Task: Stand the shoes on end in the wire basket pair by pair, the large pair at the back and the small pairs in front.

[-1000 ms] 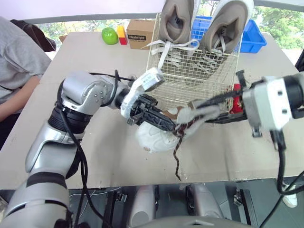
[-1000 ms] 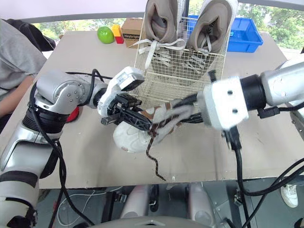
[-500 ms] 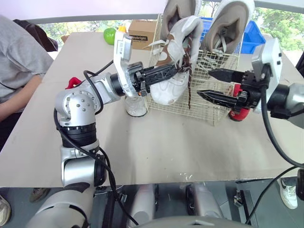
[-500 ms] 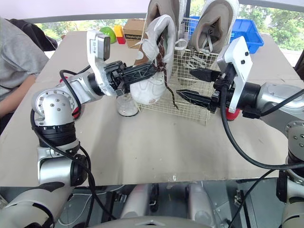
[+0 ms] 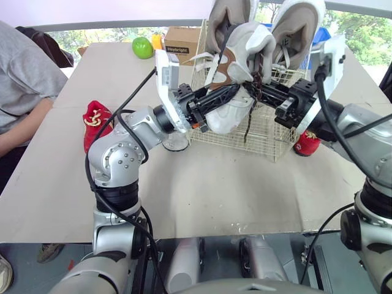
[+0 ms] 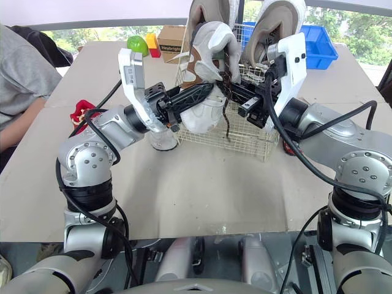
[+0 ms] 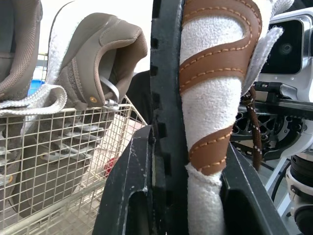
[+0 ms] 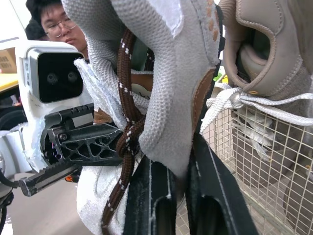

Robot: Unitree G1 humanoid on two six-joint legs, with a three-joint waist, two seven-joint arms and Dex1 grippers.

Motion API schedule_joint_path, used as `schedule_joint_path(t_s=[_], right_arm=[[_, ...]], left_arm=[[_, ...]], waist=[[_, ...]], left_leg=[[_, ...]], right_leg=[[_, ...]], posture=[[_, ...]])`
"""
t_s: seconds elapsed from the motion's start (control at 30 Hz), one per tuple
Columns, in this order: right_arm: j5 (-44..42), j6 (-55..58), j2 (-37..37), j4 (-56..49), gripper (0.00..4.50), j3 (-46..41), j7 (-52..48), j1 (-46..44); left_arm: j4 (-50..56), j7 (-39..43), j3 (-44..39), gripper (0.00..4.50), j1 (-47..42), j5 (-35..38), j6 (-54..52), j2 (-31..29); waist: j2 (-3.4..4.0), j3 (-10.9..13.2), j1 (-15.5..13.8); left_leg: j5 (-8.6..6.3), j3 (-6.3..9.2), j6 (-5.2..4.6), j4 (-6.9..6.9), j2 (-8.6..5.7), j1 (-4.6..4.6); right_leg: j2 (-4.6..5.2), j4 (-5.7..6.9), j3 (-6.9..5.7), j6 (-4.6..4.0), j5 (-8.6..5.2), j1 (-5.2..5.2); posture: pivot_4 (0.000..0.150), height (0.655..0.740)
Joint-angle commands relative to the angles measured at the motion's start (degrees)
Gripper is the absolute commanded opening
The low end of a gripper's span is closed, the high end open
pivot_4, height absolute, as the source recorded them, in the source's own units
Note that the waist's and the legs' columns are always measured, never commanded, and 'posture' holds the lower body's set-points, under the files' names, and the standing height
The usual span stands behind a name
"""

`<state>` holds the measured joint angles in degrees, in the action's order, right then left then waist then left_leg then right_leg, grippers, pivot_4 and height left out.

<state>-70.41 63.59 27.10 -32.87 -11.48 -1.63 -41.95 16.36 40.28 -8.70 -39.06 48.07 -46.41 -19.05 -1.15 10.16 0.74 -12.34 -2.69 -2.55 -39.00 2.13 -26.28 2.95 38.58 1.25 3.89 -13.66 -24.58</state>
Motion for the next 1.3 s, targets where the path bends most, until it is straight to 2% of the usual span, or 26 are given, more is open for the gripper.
schedule_joint_path(t_s=[0.03, 0.13, 0.3, 0.4, 0.57, 0.8, 1.03, 1.13, 1.23, 1.3], right_arm=[[-1.7, -1.9, 0.9, -2.3, 0.00, -0.8, 2.5, 0.1], [0.4, -3.3, 2.1, -3.9, 0.00, -2.3, 6.4, -0.1], [7.9, -5.7, 7.7, -8.0, 0.00, -4.1, 11.2, -1.0], [12.5, -6.2, 10.1, -9.1, 0.00, -2.8, 12.7, -1.4], [29.9, -10.3, 11.4, -8.9, 0.00, 6.8, 15.1, -0.4], [46.1, -17.5, 8.2, -6.4, 0.00, 16.3, 13.9, 9.0], [48.3, -18.8, 3.5, -4.7, 0.00, 14.3, 8.6, 19.1], [46.0, -19.2, 2.5, -1.8, 0.00, 11.1, 3.7, 18.7], [43.5, -18.8, 2.3, 1.8, 0.00, 9.2, -1.9, 16.4], [42.0, -18.3, 1.0, 4.0, 0.70, 7.6, -3.6, 15.0]], left_arm=[[1.6, 0.8, -0.6, 2.51, 0.3, -0.9, 4.0, -1.5], [1.9, 1.8, -1.0, 3.89, 3.3, -2.2, 5.3, -4.5], [6.1, 6.1, -0.8, 3.89, 13.0, -4.4, 9.4, -10.5], [8.2, 6.2, -1.2, 3.89, 17.4, -3.9, 10.3, -11.2], [12.5, 6.4, 0.0, 3.89, 23.7, -5.5, 14.1, -11.0], [14.1, 4.8, -0.4, 3.89, 25.3, -5.3, 15.8, -11.0], [16.8, 4.7, -1.6, 3.89, 28.6, -4.3, 16.3, -12.4], [18.0, 5.5, -2.3, 3.89, 30.7, -3.1, 16.1, -13.3], [18.5, 6.3, -2.6, 3.89, 32.2, -2.2, 16.2, -14.4], [18.4, 6.7, -2.8, 4.06, 32.5, -2.1, 16.6, -14.8]], waist=[[0.00, 0.0, 0.0], [0.01, 0.0, 0.0], [0.01, 0.0, 0.0], [0.01, 0.0, -0.2], [0.01, 0.0, 0.0], [-0.01, 0.0, -0.1], [-0.01, 0.0, -0.1], [-0.01, 0.0, -0.1], [-0.01, 0.0, -0.1], [-0.01, 0.0, 0.0]], left_leg=[[0.00, 0.00, 0.00, 0.00, -0.01, 0.00], [0.00, -0.02, 0.00, 0.00, 0.00, 0.02], [0.00, -0.04, 0.00, 0.12, 0.06, 0.01], [0.00, -0.04, 0.00, 0.13, 0.06, 0.01], [0.00, -0.12, 0.00, 0.13, 0.07, 0.06], [0.00, -0.15, 0.01, 0.18, 0.04, 0.08], [0.00, -0.13, 0.01, 0.29, 0.06, 0.10], [0.00, -0.11, 0.01, 0.39, 0.07, 0.14], [0.00, -0.10, 0.01, 0.53, 0.08, 0.55], [-0.01, -0.10, 0.00, 0.55, 0.09, 0.69]], right_leg=[[-0.01, 0.00, 0.00, 0.00, 0.00, 0.00], [-0.02, 0.00, 0.02, -0.01, 0.00, 0.00], [-0.01, -0.05, 0.03, -0.01, -0.01, -0.06], [0.01, -0.09, 0.02, -0.02, -0.01, -0.05], [0.02, -0.14, 0.12, -0.09, -0.05, -0.05], [0.01, -0.19, 0.14, -0.04, -0.02, -0.02], [0.00, -0.29, 0.13, -0.02, -0.01, 0.00], [-0.01, -0.36, 0.09, -0.02, -0.02, 0.03], [0.00, -0.60, 0.04, -0.11, -0.06, 0.46], [0.00, -0.66, 0.03, -0.27, -0.14, 0.64]], posture=[[0.150, 0.7400], [0.150, 0.7400], [0.150, 0.7400], [0.150, 0.7400], [0.150, 0.7400], [0.150, 0.7400], [0.150, 0.7400], [0.150, 0.7400], [0.150, 0.7400], [0.150, 0.7400]])
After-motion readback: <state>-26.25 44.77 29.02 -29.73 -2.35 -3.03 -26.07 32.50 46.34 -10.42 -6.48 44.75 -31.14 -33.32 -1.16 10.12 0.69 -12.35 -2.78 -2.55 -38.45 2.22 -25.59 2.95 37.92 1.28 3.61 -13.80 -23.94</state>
